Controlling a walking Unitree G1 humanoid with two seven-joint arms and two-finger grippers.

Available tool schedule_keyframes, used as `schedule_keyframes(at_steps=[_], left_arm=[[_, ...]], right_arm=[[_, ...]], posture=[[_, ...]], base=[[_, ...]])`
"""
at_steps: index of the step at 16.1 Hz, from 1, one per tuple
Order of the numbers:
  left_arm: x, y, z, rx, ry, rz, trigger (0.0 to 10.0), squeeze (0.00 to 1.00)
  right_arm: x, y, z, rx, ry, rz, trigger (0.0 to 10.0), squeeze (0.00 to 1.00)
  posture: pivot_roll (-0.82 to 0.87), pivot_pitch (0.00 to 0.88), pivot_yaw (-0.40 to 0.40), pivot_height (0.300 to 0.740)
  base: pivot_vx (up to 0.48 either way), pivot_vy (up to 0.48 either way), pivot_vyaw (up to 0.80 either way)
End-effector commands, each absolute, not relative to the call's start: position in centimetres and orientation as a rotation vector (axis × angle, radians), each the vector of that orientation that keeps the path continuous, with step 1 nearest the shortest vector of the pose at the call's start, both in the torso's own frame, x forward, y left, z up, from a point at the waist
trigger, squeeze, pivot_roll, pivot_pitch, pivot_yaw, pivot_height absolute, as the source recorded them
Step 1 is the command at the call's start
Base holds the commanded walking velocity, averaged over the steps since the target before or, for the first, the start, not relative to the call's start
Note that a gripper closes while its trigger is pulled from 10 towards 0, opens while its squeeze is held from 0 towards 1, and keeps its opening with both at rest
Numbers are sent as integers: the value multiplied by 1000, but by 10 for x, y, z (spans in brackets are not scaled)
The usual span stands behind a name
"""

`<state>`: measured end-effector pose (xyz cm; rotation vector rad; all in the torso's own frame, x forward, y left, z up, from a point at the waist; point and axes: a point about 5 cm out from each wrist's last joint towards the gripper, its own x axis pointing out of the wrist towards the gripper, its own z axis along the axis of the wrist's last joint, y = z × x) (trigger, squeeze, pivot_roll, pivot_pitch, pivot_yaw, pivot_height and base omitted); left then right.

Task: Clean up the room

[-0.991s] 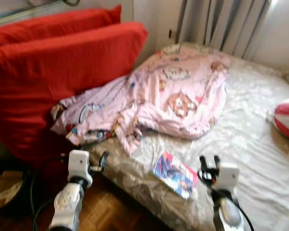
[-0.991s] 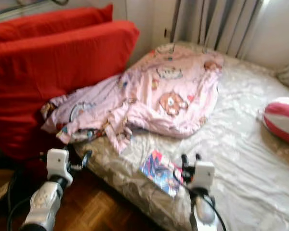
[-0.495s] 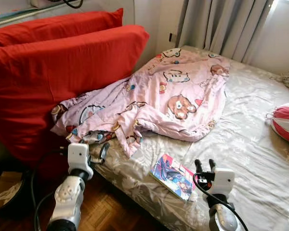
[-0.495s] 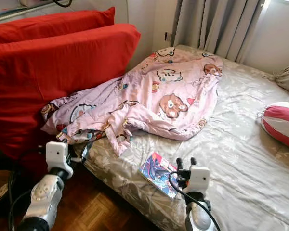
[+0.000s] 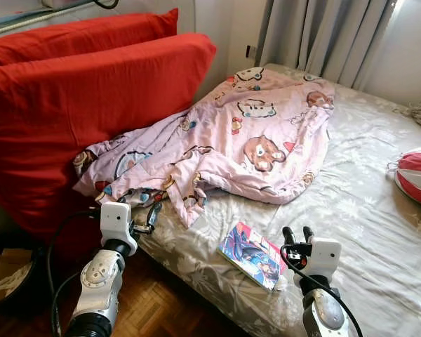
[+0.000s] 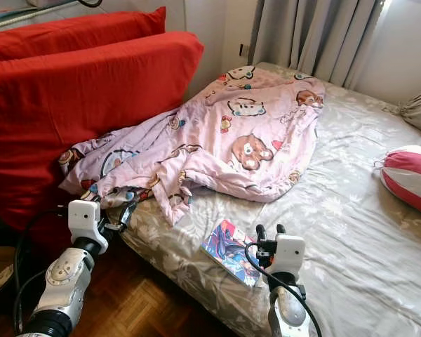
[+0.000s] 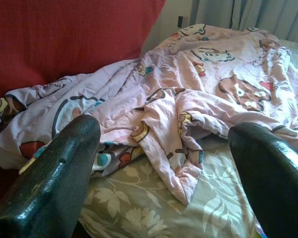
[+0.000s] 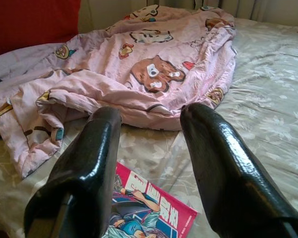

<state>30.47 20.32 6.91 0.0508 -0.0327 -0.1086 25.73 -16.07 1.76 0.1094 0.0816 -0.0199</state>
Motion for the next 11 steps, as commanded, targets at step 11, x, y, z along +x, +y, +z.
schedule_keyframes(at_steps=[11], left_arm=[[306,198,73,46,-36,-131,10000,0]], right_arm=[[261,-156,20,131,89,-1,10000,0]], posture=[[-28,109,-35,671]], base=[[0,0,0]])
